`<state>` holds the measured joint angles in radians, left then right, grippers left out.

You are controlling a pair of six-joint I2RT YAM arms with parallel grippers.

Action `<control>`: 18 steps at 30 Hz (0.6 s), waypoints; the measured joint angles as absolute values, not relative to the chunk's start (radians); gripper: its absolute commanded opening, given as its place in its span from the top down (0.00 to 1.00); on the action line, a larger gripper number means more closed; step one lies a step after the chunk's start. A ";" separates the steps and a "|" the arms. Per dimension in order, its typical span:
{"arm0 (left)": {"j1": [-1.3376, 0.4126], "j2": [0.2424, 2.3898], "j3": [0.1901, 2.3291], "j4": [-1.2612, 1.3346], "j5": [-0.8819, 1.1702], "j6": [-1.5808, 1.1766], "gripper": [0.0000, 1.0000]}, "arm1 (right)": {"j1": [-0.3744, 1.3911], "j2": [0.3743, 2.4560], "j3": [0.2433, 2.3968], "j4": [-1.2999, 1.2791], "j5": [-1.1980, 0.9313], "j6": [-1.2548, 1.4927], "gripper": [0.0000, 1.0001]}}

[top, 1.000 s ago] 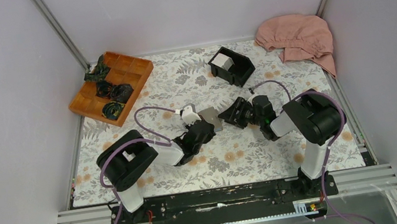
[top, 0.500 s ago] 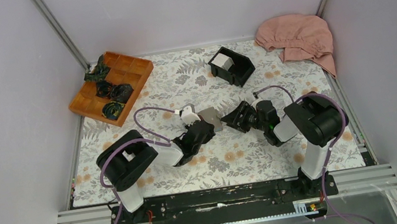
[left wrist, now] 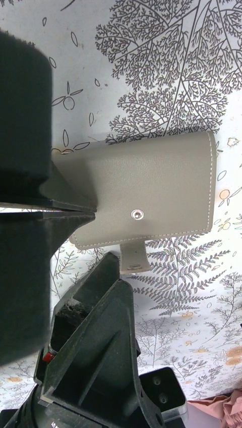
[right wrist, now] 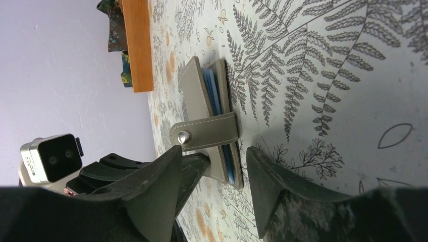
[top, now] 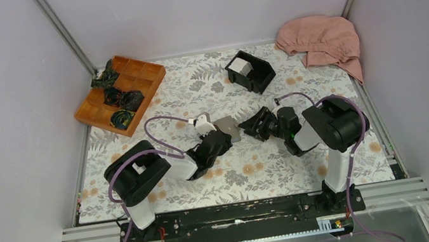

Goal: Put the credit cards into the card holder
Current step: Close the card holder at the center of the board.

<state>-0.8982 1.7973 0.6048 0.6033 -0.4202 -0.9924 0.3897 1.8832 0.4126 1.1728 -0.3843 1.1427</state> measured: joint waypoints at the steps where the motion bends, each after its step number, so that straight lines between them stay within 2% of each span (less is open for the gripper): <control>1: -0.897 1.797 0.605 0.603 -0.418 -0.992 1.00 | 0.389 1.886 0.416 1.173 -0.384 1.143 0.43; 18: -0.896 1.797 0.604 0.604 -0.413 -0.992 1.00 | 0.386 1.956 0.456 1.227 -0.389 1.168 0.46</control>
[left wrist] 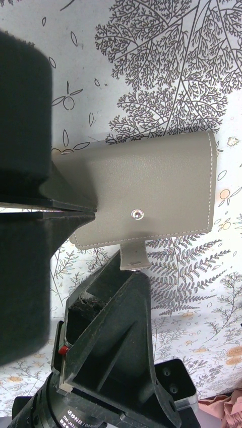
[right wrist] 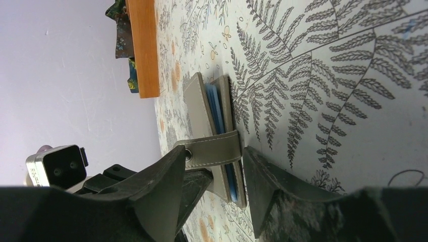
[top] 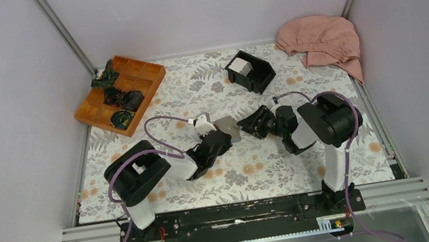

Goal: Put the credit cards into the card holder
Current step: Close the card holder at the center of the board.

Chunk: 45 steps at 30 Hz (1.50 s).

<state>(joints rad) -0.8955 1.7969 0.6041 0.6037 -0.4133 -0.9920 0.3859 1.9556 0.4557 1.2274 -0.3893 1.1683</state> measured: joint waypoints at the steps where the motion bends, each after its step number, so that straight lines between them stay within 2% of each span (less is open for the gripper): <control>1: -0.896 1.797 0.604 0.604 -0.413 -0.992 1.00 | 0.386 1.960 0.458 1.232 -0.390 1.169 0.47; 31: -0.895 1.797 0.599 0.611 -0.411 -0.987 1.00 | 0.458 1.982 0.541 1.163 -0.328 1.140 0.51; 40: -0.895 1.797 0.598 0.614 -0.411 -0.985 1.00 | 0.477 1.961 0.607 1.029 -0.316 1.034 0.51; 45: -0.895 1.798 0.598 0.614 -0.411 -0.985 1.00 | 0.484 1.935 0.659 0.900 -0.324 0.929 0.57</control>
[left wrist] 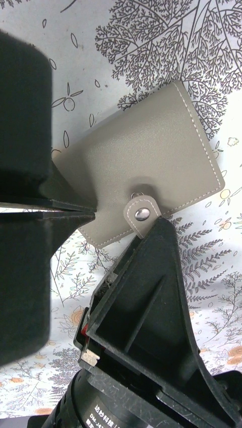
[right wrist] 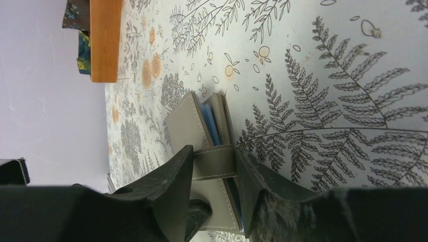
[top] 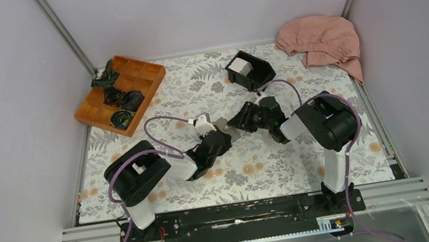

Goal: Put the credit cards into the card holder
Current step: Close the card holder at the center of the board.

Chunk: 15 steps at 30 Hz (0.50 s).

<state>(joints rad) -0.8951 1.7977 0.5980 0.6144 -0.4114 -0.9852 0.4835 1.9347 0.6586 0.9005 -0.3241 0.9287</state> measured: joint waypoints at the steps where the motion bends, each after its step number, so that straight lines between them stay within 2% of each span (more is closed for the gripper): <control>1: -0.895 1.798 0.598 0.615 -0.411 -0.985 1.00 | 0.484 1.933 0.665 0.885 -0.327 0.913 0.59; 15: -0.895 1.800 0.600 0.616 -0.411 -0.986 1.00 | 0.484 1.935 0.685 0.849 -0.347 0.823 0.62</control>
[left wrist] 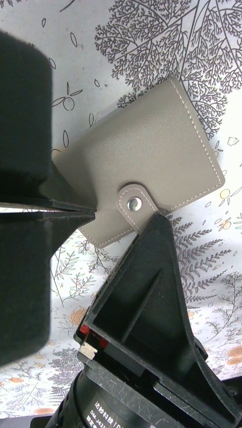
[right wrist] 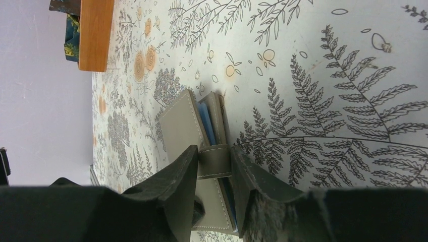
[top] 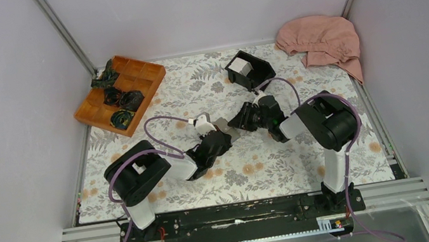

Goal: Put the credit cards into the card holder
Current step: Close the card holder at the center of the board.

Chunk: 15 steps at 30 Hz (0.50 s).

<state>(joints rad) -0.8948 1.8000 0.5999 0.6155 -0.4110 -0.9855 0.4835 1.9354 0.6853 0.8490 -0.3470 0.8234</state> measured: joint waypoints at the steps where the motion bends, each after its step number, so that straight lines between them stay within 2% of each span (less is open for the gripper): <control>1: -0.895 1.800 0.600 0.615 -0.411 -0.986 1.00 | 0.484 1.936 0.685 0.850 -0.350 0.822 0.62; 8: -0.895 1.803 0.607 0.610 -0.411 -0.985 1.00 | 0.493 1.956 0.705 0.859 -0.357 0.809 0.63; 15: -0.894 1.806 0.610 0.610 -0.406 -0.985 1.00 | 0.511 1.992 0.710 0.920 -0.349 0.809 0.71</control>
<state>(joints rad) -0.8944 1.8061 0.6102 0.6098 -0.4061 -0.9848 0.5110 1.9919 0.7105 0.9195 -0.3489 0.8085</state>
